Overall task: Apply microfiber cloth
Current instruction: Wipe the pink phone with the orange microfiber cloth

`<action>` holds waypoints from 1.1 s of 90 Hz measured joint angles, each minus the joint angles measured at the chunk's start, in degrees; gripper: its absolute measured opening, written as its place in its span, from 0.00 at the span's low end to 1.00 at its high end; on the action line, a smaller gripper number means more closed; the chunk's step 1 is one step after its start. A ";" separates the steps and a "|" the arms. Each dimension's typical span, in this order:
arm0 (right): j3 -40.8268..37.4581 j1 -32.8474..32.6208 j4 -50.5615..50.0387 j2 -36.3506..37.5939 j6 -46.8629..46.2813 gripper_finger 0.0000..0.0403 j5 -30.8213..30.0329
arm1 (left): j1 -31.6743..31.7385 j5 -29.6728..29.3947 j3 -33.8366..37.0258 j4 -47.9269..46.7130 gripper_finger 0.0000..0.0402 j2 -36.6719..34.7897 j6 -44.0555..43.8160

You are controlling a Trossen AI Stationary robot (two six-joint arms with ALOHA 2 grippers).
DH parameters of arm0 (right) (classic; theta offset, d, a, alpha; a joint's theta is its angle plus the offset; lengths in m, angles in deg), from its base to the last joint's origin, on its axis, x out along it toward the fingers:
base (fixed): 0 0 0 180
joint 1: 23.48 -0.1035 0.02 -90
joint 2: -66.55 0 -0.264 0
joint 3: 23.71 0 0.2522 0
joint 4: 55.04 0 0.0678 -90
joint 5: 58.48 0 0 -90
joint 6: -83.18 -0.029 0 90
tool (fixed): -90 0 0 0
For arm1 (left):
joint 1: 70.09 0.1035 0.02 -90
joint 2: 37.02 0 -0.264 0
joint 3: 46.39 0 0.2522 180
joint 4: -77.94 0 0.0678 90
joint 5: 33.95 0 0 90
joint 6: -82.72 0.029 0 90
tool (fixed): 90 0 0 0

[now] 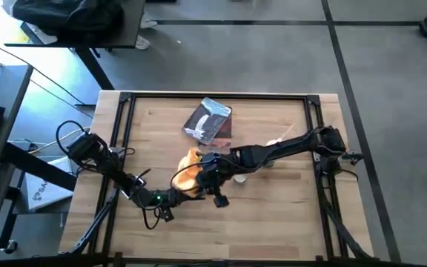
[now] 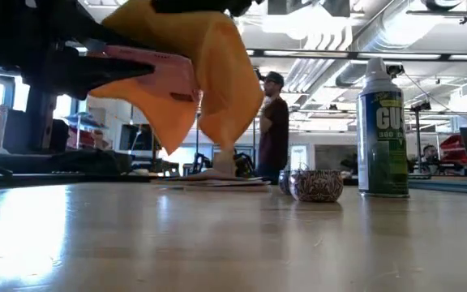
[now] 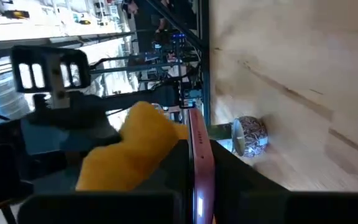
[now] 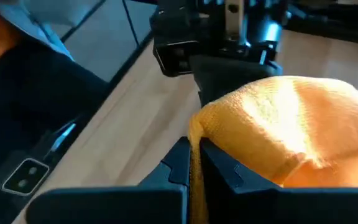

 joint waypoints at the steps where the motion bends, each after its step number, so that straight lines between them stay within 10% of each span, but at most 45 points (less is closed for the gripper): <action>1: 0.00 -0.03 0.15 -0.25 0.00 0.00 0.05 | -0.03 0.14 -0.07 0.01 0.04 0.00 0.00; 99: 0.22 -3.50 9.54 -2.70 0.52 0.00 -20.45 | -1.13 -2.84 -0.25 9.65 0.04 -0.02 5.73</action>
